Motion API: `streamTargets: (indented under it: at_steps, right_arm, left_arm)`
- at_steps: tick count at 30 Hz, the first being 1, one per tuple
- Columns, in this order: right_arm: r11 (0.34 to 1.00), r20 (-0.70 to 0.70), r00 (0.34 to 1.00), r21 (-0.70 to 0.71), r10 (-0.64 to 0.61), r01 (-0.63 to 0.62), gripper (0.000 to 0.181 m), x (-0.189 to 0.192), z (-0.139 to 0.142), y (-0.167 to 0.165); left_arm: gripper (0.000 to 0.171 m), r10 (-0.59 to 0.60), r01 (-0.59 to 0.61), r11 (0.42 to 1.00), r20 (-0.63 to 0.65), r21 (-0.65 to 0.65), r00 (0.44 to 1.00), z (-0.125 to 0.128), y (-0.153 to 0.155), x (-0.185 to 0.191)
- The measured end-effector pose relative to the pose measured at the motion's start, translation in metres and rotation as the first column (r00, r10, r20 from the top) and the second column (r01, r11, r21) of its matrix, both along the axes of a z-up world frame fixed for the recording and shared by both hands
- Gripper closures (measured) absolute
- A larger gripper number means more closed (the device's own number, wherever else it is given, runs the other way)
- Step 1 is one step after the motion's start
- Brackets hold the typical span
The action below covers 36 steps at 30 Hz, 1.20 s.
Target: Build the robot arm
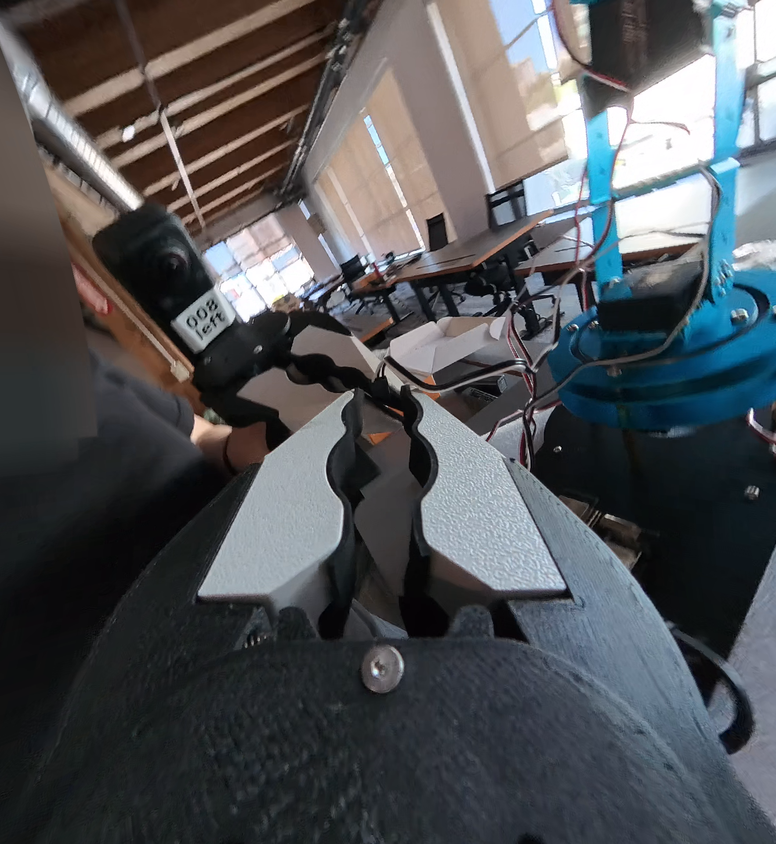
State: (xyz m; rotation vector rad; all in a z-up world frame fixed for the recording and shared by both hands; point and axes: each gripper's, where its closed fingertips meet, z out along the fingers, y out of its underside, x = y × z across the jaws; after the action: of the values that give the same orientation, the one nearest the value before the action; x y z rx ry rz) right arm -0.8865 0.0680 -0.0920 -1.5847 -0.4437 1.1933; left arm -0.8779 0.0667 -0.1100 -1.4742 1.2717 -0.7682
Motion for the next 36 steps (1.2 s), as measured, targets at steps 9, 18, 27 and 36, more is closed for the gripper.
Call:
streamTargets:
  at_steps: [9,18,27,36]
  right_arm:
    - [0.986,0.073,0.990,0.107,0.118,-0.125,0.175,-0.013,0.006,0.001]
    - [0.973,0.134,0.976,0.126,0.174,-0.191,0.176,-0.018,0.007,-0.002]
    - [0.948,0.035,0.964,0.174,0.264,-0.266,0.175,-0.025,0.025,-0.012]
    - [0.937,0.051,0.955,0.182,0.293,-0.297,0.176,-0.032,0.030,-0.014]
  left_arm:
    - [0.168,-0.021,0.021,1.000,-0.024,0.013,1.000,0.000,-0.002,-0.003]
    - [0.168,-0.079,0.079,0.997,0.003,0.021,0.997,0.007,-0.006,-0.009]
    - [0.136,-0.167,0.232,0.929,0.235,-0.288,0.958,0.036,0.007,-0.027]
    - [0.132,-0.255,0.338,0.878,0.266,-0.339,0.930,0.045,-0.002,-0.023]
